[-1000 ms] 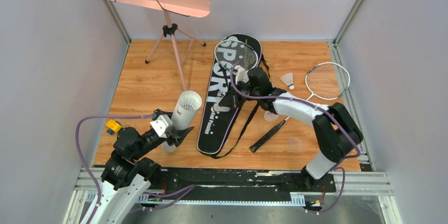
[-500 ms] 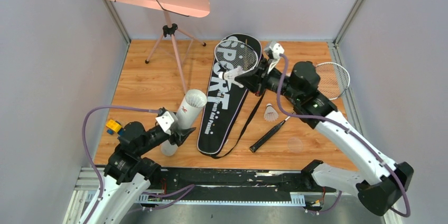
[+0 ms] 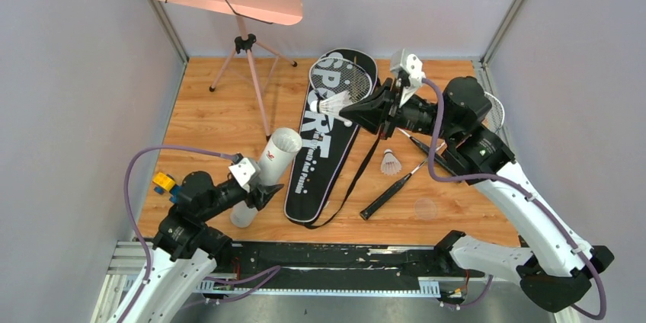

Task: Pack up the badminton gear

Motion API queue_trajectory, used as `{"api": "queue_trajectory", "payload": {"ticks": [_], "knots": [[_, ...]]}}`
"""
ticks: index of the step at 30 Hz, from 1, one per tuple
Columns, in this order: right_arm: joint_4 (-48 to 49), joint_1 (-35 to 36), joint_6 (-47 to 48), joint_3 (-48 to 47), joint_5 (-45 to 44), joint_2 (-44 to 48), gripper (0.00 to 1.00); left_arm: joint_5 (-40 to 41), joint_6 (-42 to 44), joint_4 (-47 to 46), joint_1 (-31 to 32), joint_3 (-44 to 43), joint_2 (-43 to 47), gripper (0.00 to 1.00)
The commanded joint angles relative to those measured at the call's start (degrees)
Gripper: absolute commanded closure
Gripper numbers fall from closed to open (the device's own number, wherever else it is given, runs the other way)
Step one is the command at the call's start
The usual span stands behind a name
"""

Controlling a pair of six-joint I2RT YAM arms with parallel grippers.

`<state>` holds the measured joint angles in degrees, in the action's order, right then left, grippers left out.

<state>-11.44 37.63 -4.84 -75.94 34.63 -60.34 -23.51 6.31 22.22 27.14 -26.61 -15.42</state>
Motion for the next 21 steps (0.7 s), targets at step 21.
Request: {"api": "queue_trajectory", "payload": {"ticks": [21], "knots": [[-10.45,14.14,18.47,-4.47,-5.47,-8.00,1.00,-4.01,11.40,1.51,-0.07,-8.31,-10.99,0.37]]}}
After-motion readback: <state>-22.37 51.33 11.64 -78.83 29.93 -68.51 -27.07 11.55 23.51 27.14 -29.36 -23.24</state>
